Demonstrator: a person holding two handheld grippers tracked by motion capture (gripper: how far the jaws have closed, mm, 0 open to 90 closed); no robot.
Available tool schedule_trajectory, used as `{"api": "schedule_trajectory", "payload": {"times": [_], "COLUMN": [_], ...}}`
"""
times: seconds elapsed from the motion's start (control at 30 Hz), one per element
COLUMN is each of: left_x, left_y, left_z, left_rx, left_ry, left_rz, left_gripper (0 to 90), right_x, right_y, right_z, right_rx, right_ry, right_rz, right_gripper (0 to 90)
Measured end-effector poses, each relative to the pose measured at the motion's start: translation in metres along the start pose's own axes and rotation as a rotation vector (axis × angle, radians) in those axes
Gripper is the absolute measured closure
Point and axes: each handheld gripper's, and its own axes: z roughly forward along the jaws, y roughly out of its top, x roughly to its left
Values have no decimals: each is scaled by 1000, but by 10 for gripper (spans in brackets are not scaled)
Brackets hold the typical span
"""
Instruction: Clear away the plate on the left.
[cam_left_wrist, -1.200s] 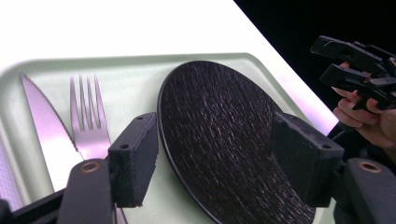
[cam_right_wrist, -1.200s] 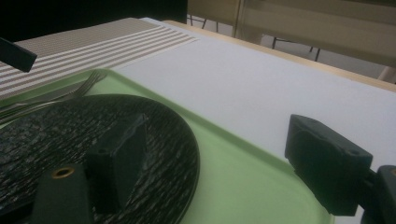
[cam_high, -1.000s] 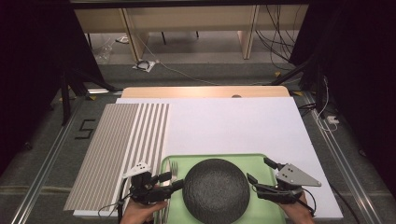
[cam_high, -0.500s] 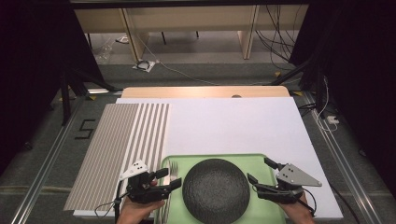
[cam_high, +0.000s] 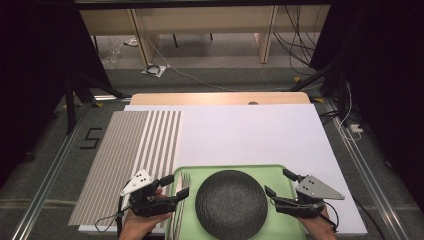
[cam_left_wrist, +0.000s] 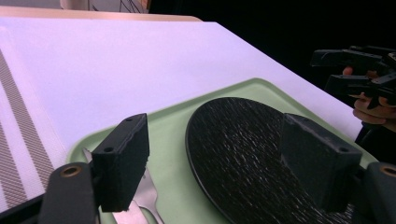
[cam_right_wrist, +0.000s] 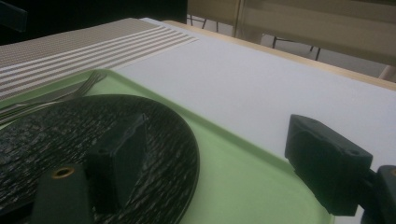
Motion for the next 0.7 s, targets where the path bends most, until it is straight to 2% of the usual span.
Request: {"api": "schedule_trajectory", "payload": {"times": [0.33, 0.53, 0.7], "left_x": [5, 6, 9], "left_y": [3, 2, 0], "left_z": [-9, -11, -12], "left_rx": [-52, -70, -82], "left_ry": [17, 31, 21], "left_rz": [46, 89, 70], "left_gripper": [226, 213, 204], "right_x": [0, 1, 0], "right_y": [0, 0, 0], "right_z": [0, 0, -1], "right_rx": [-1, -3, -2], "right_ry": [-1, -1, 0], "right_rz": [1, 2, 2], "right_gripper": [221, 221, 221]}}
